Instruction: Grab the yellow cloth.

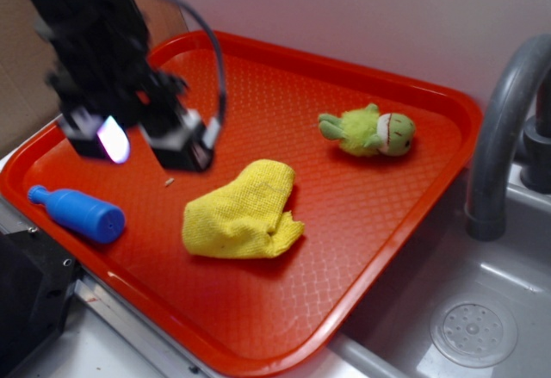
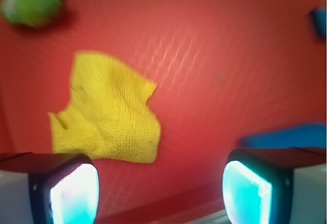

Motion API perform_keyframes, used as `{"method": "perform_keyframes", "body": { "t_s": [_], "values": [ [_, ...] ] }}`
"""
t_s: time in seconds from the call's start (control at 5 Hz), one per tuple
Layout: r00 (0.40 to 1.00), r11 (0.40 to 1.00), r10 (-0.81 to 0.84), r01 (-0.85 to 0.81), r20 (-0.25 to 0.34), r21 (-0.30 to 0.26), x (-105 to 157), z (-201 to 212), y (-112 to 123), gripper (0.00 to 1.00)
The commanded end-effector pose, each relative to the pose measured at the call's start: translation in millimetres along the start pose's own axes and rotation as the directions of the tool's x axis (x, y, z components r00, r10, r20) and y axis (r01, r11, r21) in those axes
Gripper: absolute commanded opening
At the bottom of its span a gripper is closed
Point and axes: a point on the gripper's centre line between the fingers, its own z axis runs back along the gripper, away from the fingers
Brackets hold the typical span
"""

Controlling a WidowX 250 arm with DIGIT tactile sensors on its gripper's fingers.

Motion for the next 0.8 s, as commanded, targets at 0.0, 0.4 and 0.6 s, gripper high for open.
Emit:
{"method": "perform_keyframes", "body": {
  "t_s": [0.0,0.4,0.6],
  "values": [
    [0.978,0.967,-0.207,0.207,0.017,-0.148,22,-78,-16,1.00],
    [0.975,0.972,-0.218,0.221,0.047,-0.081,20,-74,-19,0.00],
    [0.966,0.965,-0.250,0.254,0.069,-0.057,15,-69,-21,0.00]
  ]
}}
